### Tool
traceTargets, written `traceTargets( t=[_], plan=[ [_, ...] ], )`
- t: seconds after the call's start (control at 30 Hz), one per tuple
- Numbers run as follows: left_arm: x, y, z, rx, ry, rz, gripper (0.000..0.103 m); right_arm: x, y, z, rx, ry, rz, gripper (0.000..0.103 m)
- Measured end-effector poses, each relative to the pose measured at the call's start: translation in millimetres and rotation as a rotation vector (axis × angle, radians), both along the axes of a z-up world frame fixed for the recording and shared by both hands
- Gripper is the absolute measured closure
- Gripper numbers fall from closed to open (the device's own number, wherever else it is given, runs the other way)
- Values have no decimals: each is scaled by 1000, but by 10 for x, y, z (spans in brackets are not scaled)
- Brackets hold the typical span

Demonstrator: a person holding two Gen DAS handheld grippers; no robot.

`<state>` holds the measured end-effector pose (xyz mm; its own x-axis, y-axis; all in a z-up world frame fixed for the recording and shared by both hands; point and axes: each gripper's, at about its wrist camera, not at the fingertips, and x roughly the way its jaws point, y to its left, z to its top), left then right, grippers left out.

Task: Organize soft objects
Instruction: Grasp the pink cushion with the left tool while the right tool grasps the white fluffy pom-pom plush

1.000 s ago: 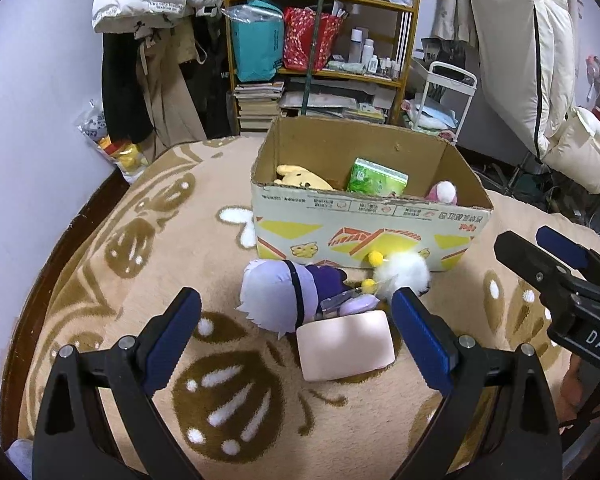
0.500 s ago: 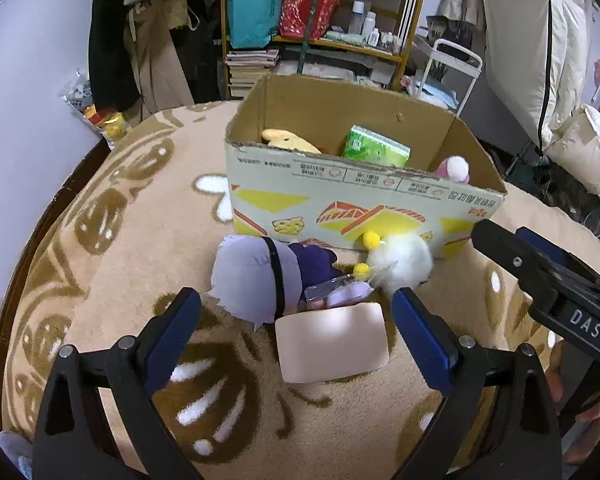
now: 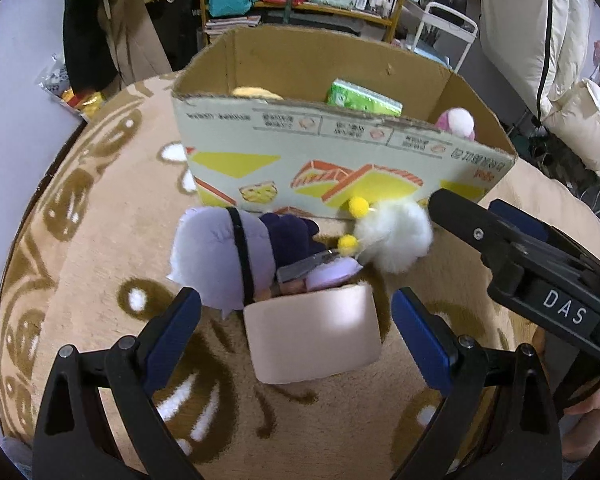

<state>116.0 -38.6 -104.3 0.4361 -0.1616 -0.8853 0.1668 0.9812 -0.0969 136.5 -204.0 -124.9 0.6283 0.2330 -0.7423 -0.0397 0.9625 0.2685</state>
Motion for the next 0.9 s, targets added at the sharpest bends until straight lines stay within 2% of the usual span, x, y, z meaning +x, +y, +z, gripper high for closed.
traceTargets(
  t=[0.7, 0.9],
  plan=[
    [126, -157, -435, -28, 185, -8, 8, 182, 113, -345, -23, 101, 10, 7],
    [148, -133, -541, -35, 223, 11, 17, 207, 131, -410, -37, 124, 1, 8]
  ],
)
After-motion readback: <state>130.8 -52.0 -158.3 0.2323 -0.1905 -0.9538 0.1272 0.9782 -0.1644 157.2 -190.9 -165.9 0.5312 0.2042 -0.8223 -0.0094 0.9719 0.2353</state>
